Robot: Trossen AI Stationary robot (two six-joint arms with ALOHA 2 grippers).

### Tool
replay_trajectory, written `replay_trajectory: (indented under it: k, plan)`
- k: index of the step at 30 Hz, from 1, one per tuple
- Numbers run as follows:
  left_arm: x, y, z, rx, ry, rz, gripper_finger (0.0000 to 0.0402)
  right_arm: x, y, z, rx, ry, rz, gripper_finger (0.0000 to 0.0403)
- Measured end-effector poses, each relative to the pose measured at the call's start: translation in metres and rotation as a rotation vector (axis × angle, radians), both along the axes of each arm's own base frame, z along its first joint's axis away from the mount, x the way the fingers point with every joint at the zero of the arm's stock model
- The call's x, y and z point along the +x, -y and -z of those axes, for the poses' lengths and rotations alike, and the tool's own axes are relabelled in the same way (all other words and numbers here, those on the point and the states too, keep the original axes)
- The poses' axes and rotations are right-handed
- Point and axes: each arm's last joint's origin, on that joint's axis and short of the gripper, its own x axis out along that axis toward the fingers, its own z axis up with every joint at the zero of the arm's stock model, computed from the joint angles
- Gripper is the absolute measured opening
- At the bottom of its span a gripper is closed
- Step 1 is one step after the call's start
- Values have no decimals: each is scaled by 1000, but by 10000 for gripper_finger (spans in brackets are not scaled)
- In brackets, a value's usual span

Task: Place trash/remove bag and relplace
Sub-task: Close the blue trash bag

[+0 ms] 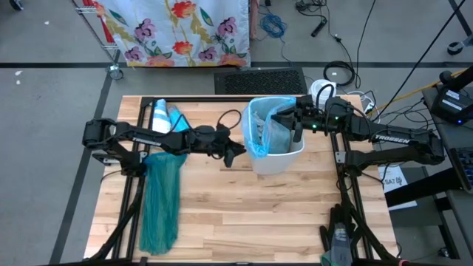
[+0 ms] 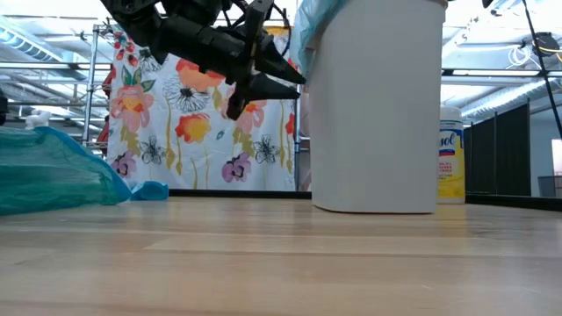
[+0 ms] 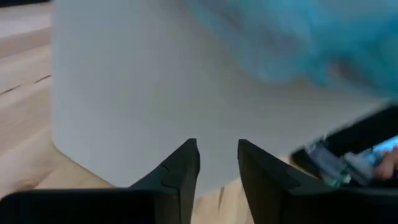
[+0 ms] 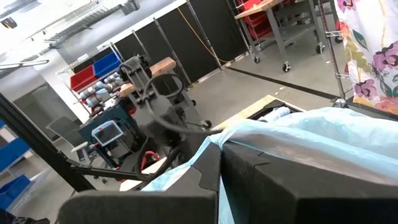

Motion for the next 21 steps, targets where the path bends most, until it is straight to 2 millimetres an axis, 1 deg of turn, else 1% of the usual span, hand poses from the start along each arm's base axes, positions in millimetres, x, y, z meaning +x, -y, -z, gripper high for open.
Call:
replay_trajectory:
  k: [3, 10, 15, 18, 21]
  plan:
    - [2, 3, 4, 70, -14, 39, 124, 0, 0, 0, 0, 0, 0, 0]
    - [2, 9, 4, 284, -21, 120, 125, 0, 0, 0, 0, -1, 0, 0]
    - [-1, 9, -4, 425, -26, 73, 125, 0, 0, 0, 14, 4, 2, 0]
    - [-2, 8, -5, 501, -44, 46, 125, 0, 0, 0, 19, 5, 3, 0]
    - [-2, 7, -5, 596, -59, 54, 125, 0, 0, 0, 20, 5, 3, 0]
